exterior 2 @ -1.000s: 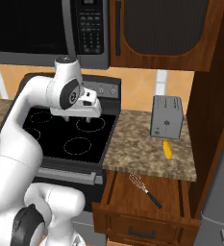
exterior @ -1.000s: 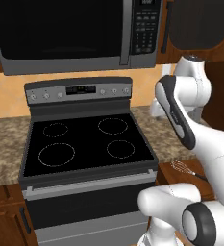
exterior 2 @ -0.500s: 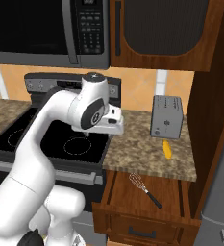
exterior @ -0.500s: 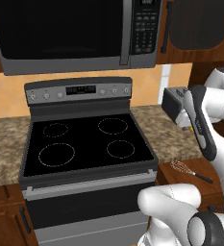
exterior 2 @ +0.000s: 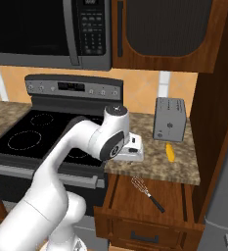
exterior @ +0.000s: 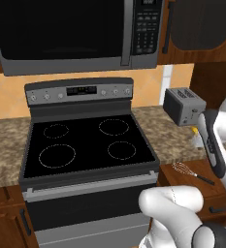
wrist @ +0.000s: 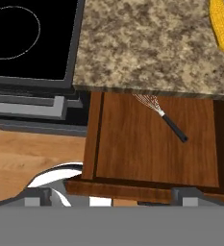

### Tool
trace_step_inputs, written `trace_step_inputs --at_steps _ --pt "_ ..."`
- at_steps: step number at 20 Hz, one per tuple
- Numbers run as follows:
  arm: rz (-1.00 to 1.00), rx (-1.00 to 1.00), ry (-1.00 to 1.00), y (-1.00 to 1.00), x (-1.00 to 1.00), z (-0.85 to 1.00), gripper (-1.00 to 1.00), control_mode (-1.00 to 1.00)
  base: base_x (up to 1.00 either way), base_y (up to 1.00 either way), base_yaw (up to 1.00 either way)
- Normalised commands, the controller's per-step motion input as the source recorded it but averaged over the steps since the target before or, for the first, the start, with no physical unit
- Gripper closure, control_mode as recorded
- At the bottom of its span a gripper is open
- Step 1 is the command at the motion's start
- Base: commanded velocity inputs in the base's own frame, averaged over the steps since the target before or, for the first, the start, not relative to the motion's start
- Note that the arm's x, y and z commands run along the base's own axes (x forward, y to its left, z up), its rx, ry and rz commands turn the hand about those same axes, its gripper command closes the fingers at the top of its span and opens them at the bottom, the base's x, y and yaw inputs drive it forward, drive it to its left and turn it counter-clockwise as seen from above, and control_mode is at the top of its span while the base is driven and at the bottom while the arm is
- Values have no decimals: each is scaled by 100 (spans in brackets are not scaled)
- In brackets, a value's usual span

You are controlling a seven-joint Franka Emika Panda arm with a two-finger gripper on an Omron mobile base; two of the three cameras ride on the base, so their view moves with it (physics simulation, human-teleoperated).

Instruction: Pick the whisk from the drawer and place it on the counter.

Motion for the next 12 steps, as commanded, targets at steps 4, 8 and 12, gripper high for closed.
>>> trace_step_inputs --at_steps 4,8,12 --pt "0 -6 0 -38 -2 -92 -100 -100 0 0 0" --pt "0 -5 0 -41 -1 -81 -100 -100 0 0 0" --pt "0 0 0 -49 0 -46 -100 -100 0 0 0"
